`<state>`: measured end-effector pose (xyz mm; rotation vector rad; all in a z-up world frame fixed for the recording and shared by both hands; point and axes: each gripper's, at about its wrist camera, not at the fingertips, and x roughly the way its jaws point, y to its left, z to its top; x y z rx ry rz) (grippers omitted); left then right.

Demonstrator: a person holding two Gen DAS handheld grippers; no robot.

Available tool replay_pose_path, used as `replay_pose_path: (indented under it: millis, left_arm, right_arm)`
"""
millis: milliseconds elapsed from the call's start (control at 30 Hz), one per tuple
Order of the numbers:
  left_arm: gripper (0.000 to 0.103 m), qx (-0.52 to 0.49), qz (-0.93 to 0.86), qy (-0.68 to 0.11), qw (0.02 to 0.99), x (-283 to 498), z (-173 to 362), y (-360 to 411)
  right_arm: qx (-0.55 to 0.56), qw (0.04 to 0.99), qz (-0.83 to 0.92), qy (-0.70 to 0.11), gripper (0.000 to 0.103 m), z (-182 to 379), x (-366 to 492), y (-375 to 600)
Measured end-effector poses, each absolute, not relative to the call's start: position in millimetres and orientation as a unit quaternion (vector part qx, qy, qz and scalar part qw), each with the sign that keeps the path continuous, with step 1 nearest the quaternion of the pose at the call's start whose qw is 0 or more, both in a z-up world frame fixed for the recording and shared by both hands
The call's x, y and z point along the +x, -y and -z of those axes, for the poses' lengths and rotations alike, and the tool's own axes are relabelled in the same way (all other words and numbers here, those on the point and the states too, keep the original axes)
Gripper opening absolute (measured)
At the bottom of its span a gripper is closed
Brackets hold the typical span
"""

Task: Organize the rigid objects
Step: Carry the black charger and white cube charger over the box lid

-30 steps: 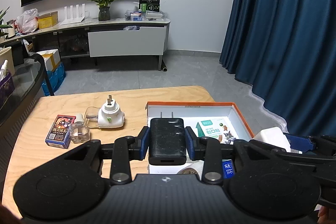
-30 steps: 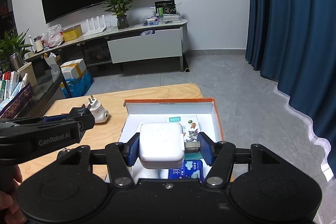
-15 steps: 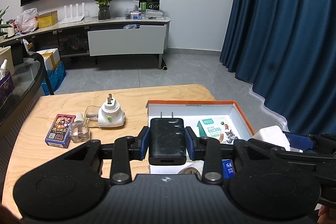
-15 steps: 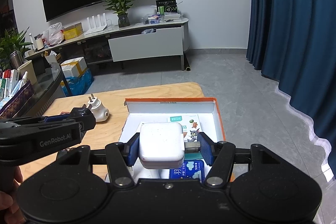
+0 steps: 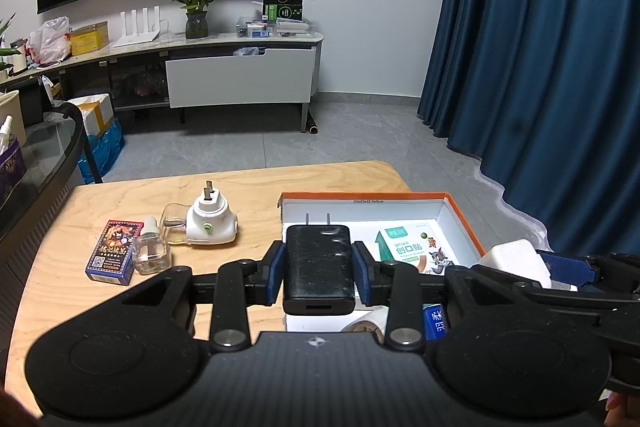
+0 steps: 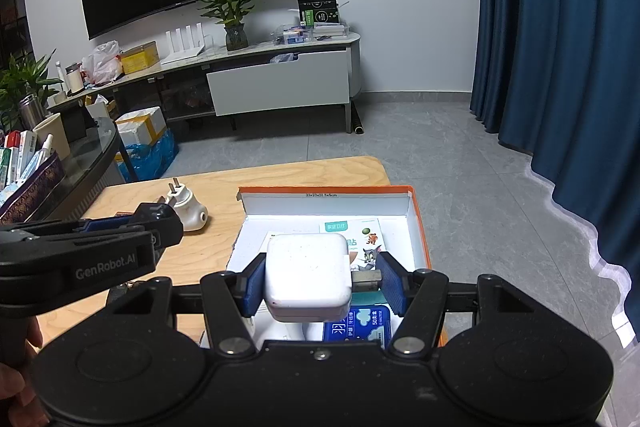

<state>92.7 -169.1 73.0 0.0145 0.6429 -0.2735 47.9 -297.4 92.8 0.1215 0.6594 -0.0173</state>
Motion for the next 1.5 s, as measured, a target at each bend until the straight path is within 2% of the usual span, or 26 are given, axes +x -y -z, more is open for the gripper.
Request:
replay_pose_path:
  millis: [1500]
  left_arm:
    - [0.036, 0.004, 0.141, -0.334, 0.932, 103.1, -59.5, 170.8]
  right_arm:
    - [0.064, 0.936, 0.019, -0.346, 0.07, -75.2, 57.8, 304.9]
